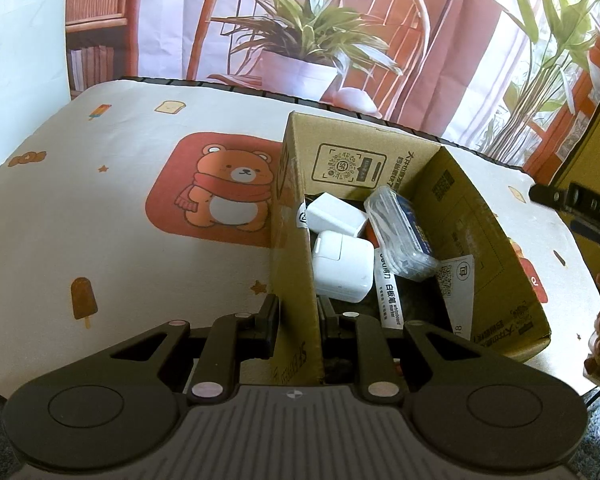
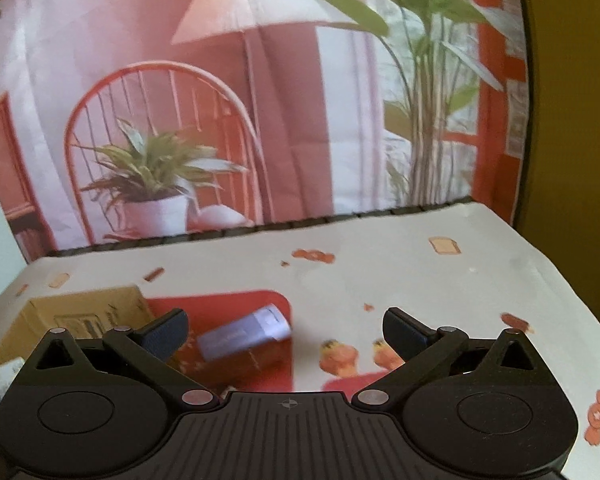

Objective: Organize rigid objects
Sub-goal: 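Withdraw the right gripper toward the red lighter beside the box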

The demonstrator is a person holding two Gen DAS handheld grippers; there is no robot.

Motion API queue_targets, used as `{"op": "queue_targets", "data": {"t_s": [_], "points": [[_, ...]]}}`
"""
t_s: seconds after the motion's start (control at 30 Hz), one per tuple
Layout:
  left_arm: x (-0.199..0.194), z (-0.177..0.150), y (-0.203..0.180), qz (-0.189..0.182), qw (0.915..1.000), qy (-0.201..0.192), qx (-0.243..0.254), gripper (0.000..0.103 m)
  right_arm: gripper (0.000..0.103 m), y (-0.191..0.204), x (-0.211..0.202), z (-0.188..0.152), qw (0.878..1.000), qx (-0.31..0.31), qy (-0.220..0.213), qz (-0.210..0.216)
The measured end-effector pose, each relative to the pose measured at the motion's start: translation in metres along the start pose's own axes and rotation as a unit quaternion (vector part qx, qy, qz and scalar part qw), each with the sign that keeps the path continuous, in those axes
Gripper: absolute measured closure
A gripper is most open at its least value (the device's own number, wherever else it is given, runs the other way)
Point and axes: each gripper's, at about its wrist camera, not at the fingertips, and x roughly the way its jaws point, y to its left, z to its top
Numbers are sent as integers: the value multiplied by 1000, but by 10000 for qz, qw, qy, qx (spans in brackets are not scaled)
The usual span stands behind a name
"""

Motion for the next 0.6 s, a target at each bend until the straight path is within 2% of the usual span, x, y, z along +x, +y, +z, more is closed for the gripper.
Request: {"op": "queue_targets", "data": {"t_s": [0.2, 0.37, 0.43, 0.53, 0.6], "points": [[0, 0, 0, 1, 10000, 0, 1, 82, 0, -7, 6, -13, 9998, -67, 138, -105], [0, 0, 0, 0, 10000, -1, 2, 82, 2, -5, 11, -23, 9997, -186, 166, 13], [0, 0, 0, 0, 10000, -1, 5, 82, 10, -3, 14, -26, 9993, -310, 199, 72], [0, 0, 1, 1, 10000, 1, 3, 82, 27, 1, 22, -31, 9980, -470, 353, 237], [0, 0, 1, 3, 10000, 2, 3, 82, 47, 3, 27, -34, 9967, -496, 494, 402]]}}
